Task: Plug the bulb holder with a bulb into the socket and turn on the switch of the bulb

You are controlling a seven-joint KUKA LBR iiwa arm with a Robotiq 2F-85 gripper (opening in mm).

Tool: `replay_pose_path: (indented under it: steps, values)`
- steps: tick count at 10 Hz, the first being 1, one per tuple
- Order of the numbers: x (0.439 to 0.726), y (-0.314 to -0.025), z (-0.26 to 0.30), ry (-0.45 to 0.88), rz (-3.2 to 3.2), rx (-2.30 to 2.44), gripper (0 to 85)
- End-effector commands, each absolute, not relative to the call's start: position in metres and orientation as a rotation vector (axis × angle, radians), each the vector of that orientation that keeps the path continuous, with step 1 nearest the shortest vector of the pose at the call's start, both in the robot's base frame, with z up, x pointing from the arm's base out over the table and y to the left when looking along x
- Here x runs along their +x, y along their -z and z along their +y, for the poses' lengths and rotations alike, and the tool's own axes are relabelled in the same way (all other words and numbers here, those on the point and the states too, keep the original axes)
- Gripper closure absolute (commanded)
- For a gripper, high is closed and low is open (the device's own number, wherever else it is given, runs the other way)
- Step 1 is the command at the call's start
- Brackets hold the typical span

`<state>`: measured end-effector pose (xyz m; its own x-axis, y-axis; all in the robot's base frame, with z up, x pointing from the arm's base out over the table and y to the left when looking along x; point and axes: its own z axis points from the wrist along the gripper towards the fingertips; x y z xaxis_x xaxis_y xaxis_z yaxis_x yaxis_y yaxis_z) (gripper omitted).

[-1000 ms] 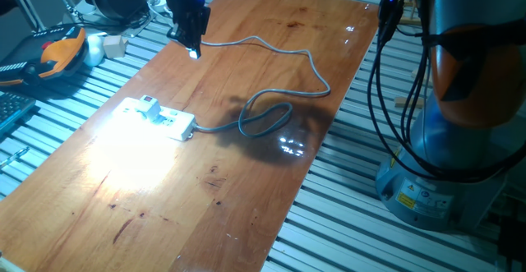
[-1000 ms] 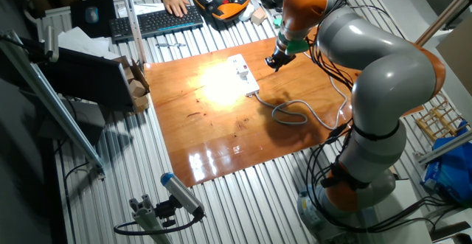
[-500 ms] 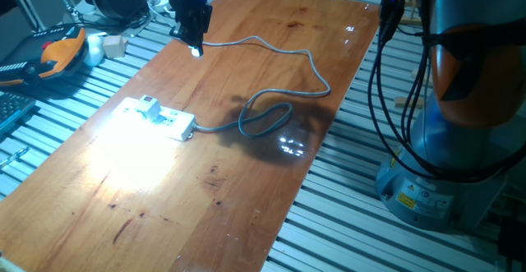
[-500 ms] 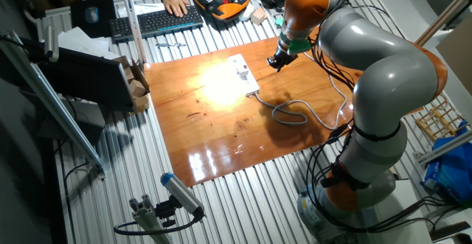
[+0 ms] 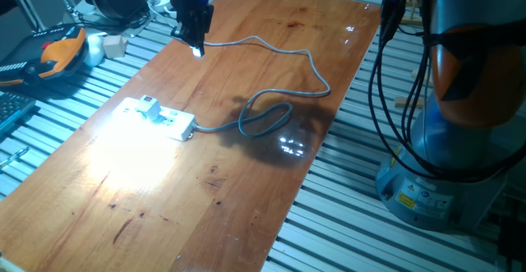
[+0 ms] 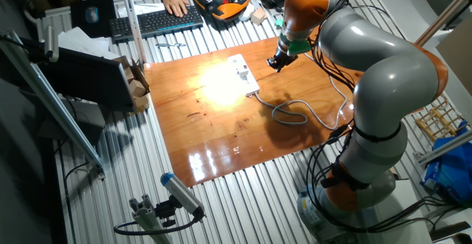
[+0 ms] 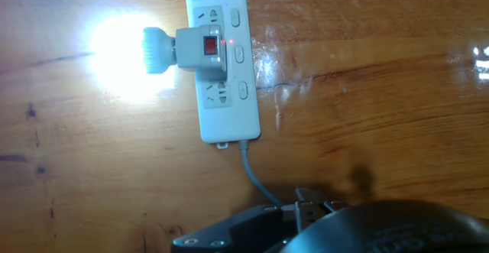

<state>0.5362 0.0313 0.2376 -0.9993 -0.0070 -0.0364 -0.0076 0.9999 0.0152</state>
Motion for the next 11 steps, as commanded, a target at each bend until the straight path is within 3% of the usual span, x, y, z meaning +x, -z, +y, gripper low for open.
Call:
replay_pose_path:
  steps: [1, 11]
  values:
    - [0.5358, -0.2374, 0.0318, -0.024, 3.104, -0.008, 85.0]
    - [0.5350, -0.2332, 0.0340, -0.026, 3.092, 0.007, 85.0]
